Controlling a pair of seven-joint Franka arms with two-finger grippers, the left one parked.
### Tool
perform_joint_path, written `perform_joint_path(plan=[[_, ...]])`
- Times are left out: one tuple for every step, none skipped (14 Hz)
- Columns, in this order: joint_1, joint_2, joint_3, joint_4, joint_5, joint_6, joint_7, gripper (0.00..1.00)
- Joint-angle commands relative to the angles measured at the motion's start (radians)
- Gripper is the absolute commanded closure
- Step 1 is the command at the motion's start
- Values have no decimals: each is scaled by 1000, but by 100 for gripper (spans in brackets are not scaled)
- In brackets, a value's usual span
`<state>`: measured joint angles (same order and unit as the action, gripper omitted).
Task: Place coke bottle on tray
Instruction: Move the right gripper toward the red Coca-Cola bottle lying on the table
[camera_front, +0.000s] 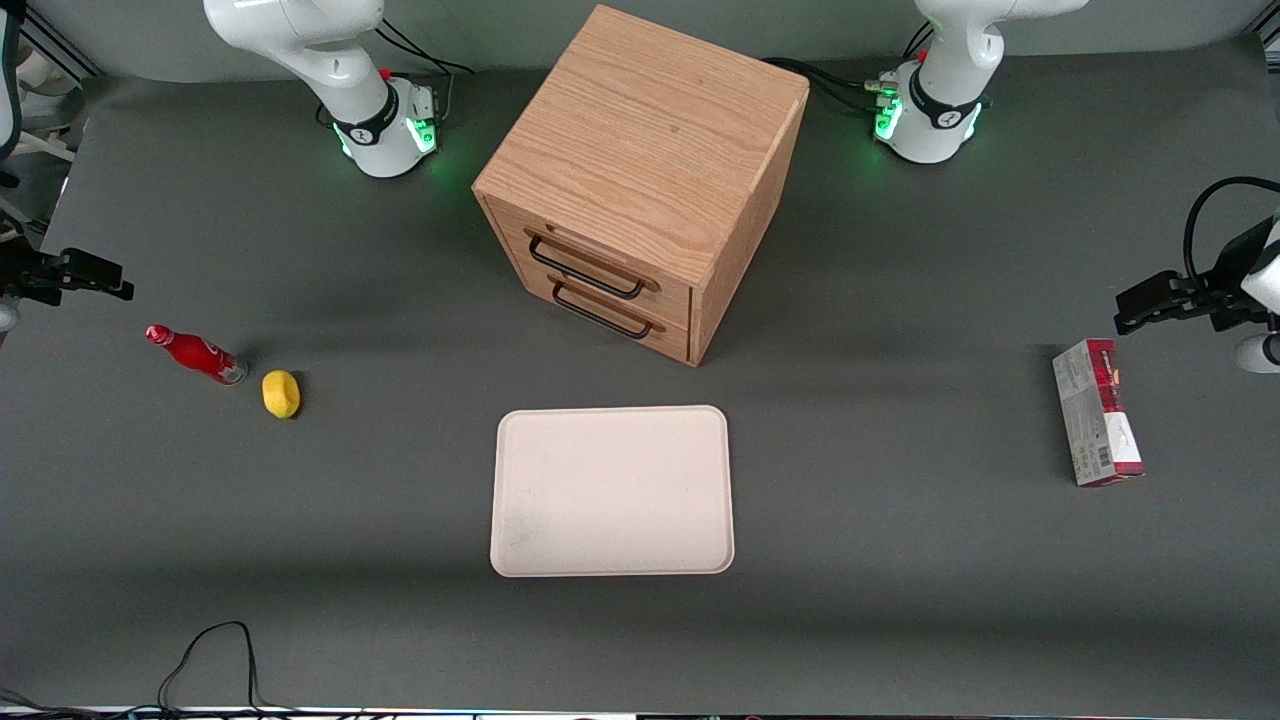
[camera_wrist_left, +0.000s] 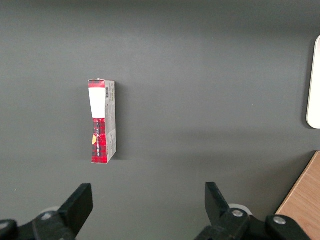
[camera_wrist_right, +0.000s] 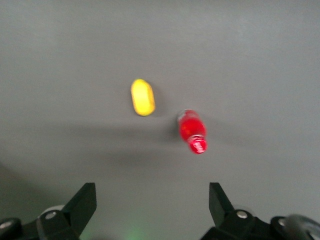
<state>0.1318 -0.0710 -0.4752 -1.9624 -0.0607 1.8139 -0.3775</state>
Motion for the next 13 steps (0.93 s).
perform_joint_path(plan=[[8, -58, -64, -165, -14, 152, -79, 0], [8, -58, -94, -215, -14, 215, -108, 0], [8, -58, -120, -261, -14, 282, -145, 0], [8, -49, -146, -291, -10, 336, -168, 0], [6, -40, -155, -318, -4, 378, -178, 0], [5, -35, -157, -346, -2, 425, -182, 0], [5, -33, -157, -372, -1, 464, -185, 0], [3, -26, -157, -389, 1, 496, -185, 0], [3, -12, -157, -392, 10, 515, -187, 0], [3, 6, -157, -392, 30, 524, -201, 0], [3, 32, -157, -392, 79, 547, -239, 0], [3, 69, -157, -391, 141, 576, -300, 0], [3, 95, -157, -388, 192, 585, -342, 0]])
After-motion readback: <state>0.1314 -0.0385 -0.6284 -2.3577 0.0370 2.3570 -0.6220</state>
